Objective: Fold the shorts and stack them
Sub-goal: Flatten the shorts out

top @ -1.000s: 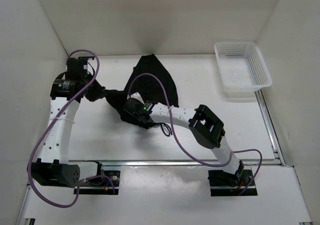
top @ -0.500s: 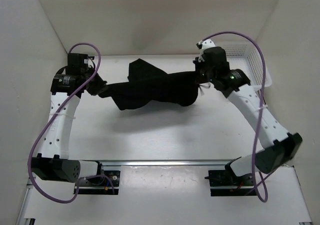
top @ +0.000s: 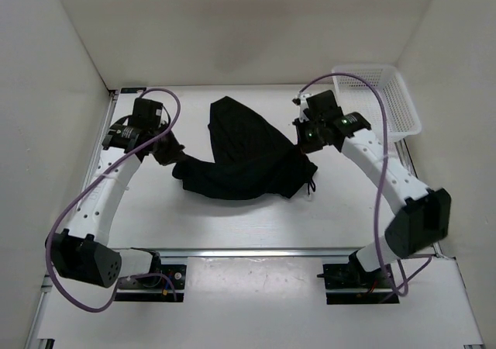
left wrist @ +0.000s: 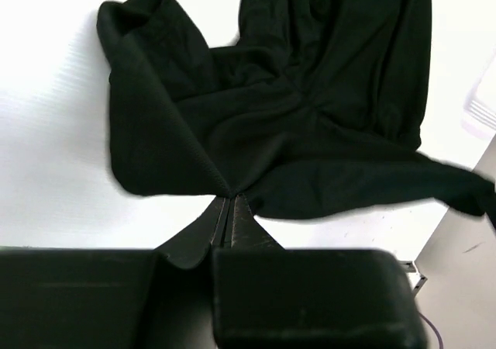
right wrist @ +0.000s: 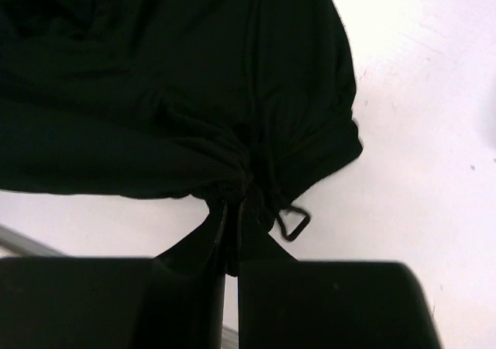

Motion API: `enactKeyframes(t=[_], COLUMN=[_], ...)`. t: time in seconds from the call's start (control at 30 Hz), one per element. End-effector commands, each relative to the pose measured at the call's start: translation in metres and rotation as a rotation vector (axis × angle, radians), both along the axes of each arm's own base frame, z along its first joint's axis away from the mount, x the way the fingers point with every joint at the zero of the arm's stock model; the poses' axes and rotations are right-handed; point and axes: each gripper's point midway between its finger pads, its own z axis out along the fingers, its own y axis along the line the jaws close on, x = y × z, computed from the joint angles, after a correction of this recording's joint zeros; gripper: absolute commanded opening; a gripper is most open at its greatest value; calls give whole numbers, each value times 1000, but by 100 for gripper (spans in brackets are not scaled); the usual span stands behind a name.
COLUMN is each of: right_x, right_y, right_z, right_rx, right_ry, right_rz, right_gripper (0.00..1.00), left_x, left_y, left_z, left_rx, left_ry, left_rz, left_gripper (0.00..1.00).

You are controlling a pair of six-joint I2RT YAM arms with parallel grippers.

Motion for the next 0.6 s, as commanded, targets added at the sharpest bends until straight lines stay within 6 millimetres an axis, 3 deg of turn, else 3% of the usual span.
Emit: enactKeyframes(t=[0.0, 0.03, 0.07, 0.1, 0.13, 0.17, 0.2, 0.27, 0.3, 0.33, 0.4, 0.43, 0.5, 0.57], right_x=[47, 51, 57, 75, 77, 72, 70, 73, 67, 55, 52, 41, 31, 23], right_y=[7, 6, 4, 7, 6, 3, 3, 0, -1, -8, -20, -27, -15, -11], right_z=[-6, -15, -23, -31, -36, -42, -46, -42, -24, -38, -19, -34, -19, -24], right_rx=[40, 30, 13, 11, -6, -27, -27, 7, 50, 68, 144, 152, 276, 328], right_ry=[13, 61, 102, 148, 185, 231, 248, 199, 152, 190, 116, 147, 137, 175], right_rz=[4, -2, -13, -49, -66, -84, -97, -174, -194, -253, -336, -375, -391, -432], right_gripper=[0, 0, 10, 18, 22, 37, 43, 59, 62, 62, 60, 55, 47, 44], left_x=[18, 22, 28, 30, 36, 38, 39, 37, 37, 36, 36, 36, 35, 33], left_y=[-7, -7, -9, -8, -9, -13, -13, -21, -21, -24, -24, -24, -24, -27], left_z=[6, 7, 8, 3, -2, -1, -4, -7, -7, -7, -16, -16, -19, -19], left_rx=[9, 9, 12, 23, 27, 32, 34, 36, 36, 36, 40, 40, 43, 43], left_ry=[-35, -35, -44, -31, -15, -20, -11, -1, -1, -1, 17, 17, 26, 26], left_rz=[-17, -17, -25, -19, -20, -40, -41, -64, -64, -73, -73, -73, -74, -83], left_gripper=[10, 10, 10, 10, 10, 10, 10, 10, 10, 10, 10, 10, 10, 10])
